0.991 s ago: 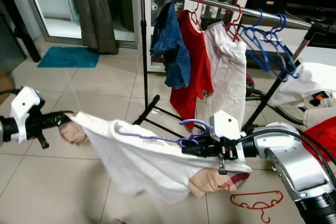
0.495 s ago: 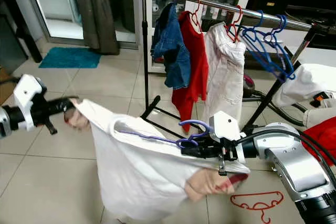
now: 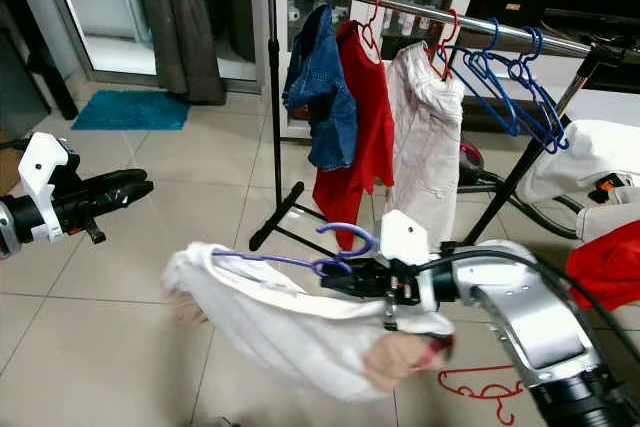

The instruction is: Hang hanger

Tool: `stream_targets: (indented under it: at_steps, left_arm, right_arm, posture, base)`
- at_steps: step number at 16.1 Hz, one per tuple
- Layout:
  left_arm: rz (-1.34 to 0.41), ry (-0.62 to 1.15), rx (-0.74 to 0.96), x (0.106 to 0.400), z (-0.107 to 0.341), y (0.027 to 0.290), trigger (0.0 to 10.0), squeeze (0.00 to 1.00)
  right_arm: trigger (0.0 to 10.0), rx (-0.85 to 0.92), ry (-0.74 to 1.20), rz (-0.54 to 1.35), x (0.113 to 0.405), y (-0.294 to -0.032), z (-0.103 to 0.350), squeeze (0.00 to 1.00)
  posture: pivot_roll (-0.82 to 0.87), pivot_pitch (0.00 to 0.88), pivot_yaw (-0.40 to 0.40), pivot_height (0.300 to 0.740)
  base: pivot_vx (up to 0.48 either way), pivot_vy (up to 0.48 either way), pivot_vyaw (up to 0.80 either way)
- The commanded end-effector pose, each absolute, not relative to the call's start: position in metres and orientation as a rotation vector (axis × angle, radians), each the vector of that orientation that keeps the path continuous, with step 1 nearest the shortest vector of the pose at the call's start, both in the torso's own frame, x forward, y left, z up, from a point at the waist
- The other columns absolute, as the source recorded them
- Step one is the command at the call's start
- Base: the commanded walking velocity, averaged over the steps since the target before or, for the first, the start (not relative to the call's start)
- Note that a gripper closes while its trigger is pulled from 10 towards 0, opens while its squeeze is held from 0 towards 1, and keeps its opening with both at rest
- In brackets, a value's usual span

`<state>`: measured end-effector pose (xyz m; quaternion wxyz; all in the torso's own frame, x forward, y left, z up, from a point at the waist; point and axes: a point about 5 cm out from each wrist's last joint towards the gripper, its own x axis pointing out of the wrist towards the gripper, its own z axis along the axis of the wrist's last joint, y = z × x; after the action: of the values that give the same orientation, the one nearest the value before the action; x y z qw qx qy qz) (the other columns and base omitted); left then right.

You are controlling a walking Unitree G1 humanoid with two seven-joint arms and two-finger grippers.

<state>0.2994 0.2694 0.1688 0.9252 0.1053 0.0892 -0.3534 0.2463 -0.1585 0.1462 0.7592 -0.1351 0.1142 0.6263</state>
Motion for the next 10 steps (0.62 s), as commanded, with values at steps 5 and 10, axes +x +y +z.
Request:
stream_targets:
  at_steps: [5, 10]
  left_arm:
    - [-0.787, 0.050, 0.252, 0.302, 0.208, 0.257, 10.0, 0.00]
    - [-1.056, 0.063, 0.227, 0.297, 0.226, 0.208, 10.0, 1.00]
  right_arm:
    - [10.0, -0.408, 0.311, 1.285, 0.257, -0.166, 0.147, 0.00]
    - [10.0, -0.452, 0.319, 1.254, 0.271, -0.147, 0.145, 0.00]
  posture:
    - [0.04, 0.000, -0.021, 0.740]
    - [0.04, 0.000, -0.045, 0.740]
  base:
    - [0.000, 0.000, 0.00]
    - [0.000, 0.000, 0.00]
